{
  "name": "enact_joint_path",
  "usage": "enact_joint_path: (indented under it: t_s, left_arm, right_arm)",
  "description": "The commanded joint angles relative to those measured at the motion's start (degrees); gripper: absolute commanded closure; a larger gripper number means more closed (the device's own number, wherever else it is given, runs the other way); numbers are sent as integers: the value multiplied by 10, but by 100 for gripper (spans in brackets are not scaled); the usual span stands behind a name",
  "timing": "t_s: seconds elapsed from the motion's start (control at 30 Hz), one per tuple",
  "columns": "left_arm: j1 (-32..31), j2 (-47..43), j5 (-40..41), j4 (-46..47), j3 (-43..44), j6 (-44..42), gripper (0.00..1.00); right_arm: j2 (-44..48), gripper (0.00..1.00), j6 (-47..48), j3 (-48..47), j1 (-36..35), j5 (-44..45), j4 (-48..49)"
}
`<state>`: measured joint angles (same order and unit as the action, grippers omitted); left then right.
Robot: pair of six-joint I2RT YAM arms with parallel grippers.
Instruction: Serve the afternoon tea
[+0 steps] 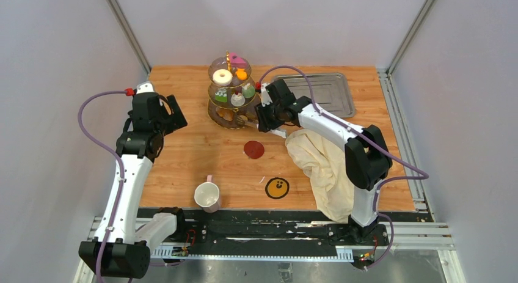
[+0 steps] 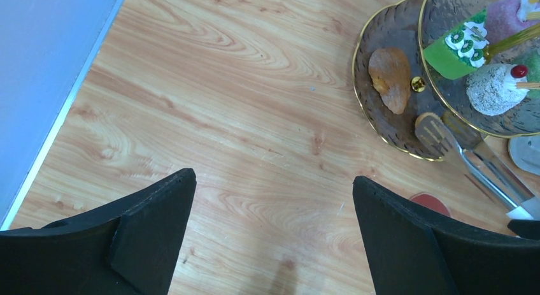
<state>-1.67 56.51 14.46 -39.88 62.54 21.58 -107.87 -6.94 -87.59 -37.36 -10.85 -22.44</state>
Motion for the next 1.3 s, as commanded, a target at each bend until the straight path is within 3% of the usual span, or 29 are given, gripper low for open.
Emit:
enact_joint_path:
  t_s: [0.0,0.4,1.27]
  left_arm:
    - [3,-13,8,-5,2,-1,2]
    - [3,8,-7,-4,21,-2,2]
    - [3,34,-17,9,23,11,2]
  right_arm:
    - [-6,68,10,-29,-13,-13,-2]
    - [-2,60,11,-32,-13,-11,-7]
    - [-27,55,11,-57,-12,-29,-19]
